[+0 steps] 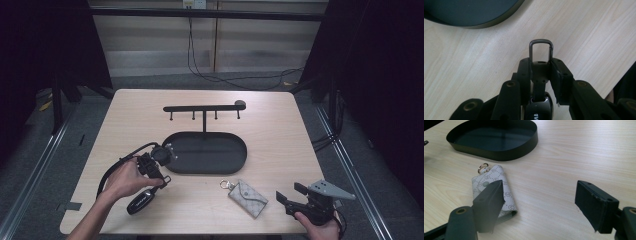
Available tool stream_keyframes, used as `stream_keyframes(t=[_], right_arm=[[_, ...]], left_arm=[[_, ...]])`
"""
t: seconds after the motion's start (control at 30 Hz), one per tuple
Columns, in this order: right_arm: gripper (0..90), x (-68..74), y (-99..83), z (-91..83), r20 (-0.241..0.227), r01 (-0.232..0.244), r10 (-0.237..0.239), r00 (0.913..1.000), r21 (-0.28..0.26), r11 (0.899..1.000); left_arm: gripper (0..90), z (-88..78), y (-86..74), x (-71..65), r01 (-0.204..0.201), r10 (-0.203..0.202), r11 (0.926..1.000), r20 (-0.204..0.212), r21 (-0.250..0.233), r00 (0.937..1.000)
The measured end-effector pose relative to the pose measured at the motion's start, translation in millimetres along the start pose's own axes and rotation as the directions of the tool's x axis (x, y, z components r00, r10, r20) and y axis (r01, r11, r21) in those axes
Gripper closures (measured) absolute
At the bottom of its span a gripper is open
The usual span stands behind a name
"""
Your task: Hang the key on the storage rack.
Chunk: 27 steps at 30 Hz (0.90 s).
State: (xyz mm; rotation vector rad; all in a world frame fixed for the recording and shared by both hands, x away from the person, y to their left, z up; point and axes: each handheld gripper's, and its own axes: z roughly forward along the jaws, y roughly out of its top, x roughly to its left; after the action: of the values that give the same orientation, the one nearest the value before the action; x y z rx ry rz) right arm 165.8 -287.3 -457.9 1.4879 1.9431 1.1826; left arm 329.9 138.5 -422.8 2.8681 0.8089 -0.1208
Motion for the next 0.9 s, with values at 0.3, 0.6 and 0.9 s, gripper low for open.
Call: stream_keyframes(t=[0.3, 0.6, 0.9], right_arm=[[23.2, -0.3, 0.0, -0.3, 0.003, -0.001, 0.001, 1.0000, -0.004, 1.000], [23.2, -0.7, 0.0, -0.4, -0.001, -0.002, 0.002, 1.0000, -0.005, 1.000], [23.4, -0.7, 0.0, -0.8, 0.004, -0.004, 0.004, 1.0000, -0.008, 1.000]], left_arm=[[70.8, -23.1, -0.5, 3.4, -0.001, 0.001, 0.9998, 0.011, -0.018, 0.9999], [70.8, -38.5, -1.7, 7.0, 0.020, -0.020, 0.9986, 0.005, -0.050, 0.9998], [70.8, -49.9, 3.5, 4.9, 0.010, -0.010, 0.9989, 0.004, -0.045, 0.9999]])
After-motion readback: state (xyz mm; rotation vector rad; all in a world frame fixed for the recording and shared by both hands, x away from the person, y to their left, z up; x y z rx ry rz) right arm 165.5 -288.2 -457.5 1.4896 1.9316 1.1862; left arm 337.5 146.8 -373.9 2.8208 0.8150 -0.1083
